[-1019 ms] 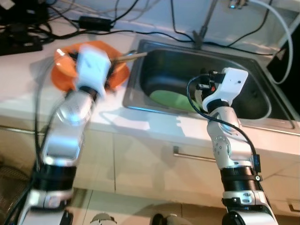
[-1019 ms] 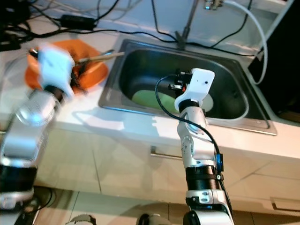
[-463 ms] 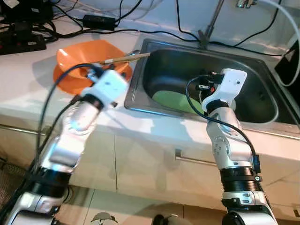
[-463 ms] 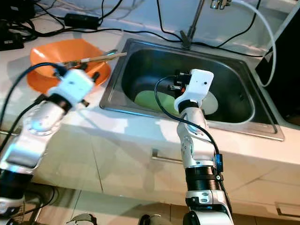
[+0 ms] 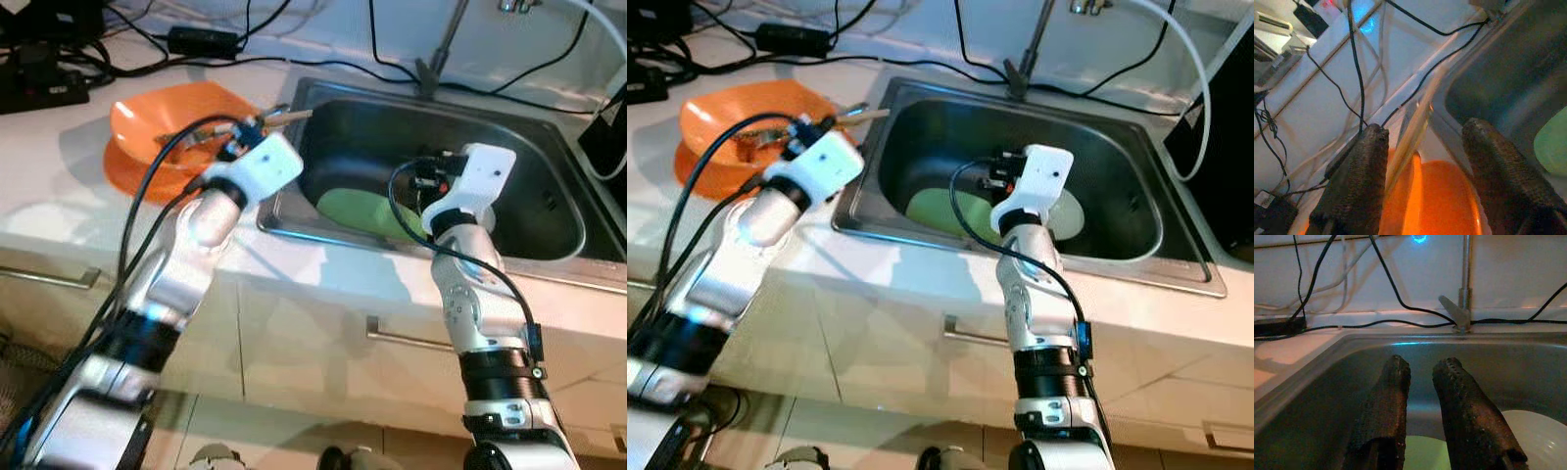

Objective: Kitchen organization

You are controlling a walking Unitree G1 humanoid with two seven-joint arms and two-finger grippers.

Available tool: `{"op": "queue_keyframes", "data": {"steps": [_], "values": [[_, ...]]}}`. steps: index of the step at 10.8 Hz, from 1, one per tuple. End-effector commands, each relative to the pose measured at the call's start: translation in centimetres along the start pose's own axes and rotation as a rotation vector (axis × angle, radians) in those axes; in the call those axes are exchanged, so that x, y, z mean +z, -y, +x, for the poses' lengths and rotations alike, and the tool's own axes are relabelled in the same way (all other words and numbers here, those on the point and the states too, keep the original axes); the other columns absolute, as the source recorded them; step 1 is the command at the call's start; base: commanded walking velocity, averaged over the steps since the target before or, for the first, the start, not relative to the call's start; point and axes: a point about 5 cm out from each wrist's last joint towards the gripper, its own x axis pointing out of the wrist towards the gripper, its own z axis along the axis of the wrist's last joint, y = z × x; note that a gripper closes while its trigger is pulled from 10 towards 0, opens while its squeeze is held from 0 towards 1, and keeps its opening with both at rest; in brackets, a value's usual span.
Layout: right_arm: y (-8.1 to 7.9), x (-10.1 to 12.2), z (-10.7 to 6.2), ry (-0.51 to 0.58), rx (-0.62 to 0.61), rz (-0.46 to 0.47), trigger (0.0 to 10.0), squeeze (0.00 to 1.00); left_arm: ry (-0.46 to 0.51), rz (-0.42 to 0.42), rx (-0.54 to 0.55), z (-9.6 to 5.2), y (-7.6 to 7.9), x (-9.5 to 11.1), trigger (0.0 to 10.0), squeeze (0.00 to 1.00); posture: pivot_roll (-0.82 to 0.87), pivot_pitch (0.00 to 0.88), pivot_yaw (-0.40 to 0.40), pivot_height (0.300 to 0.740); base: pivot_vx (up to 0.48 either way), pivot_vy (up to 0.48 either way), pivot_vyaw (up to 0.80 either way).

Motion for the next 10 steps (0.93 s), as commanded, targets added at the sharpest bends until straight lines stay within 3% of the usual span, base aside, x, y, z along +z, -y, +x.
{"op": "queue_keyframes", "data": {"steps": [1, 2, 6, 10], "values": [[0.4, 0.0, -0.1, 0.002, -0.015, -0.003, 10.0, 0.00, 0.003, 0.015, -0.019, 0.3, 0.3, 0.4, 10.0, 1.00, 0.02, 0.075, -0.109, 0.740, 0.000, 0.000, 0.00], [0.5, 0.0, -0.1, 0.002, -0.020, -0.004, 10.0, 0.00, 0.005, 0.029, -0.020, 0.9, 0.3, 1.0, 10.0, 0.00, 0.02, 0.080, -0.110, 0.740, 0.000, 0.000, 0.00], [0.4, -0.1, 0.0, -0.002, -0.016, 0.001, 10.0, 0.00, 0.005, 0.067, -0.030, 2.3, 0.5, 1.8, 10.0, 0.00, 0.02, 0.085, -0.113, 0.740, 0.000, 0.000, 0.00], [0.4, -0.1, -0.1, -0.004, -0.020, 0.002, 10.0, 0.00, -0.042, 0.110, 0.007, 3.6, -0.5, 1.7, 10.0, 0.00, 0.02, 0.088, -0.109, 0.740, 0.000, 0.000, 0.00]]}}
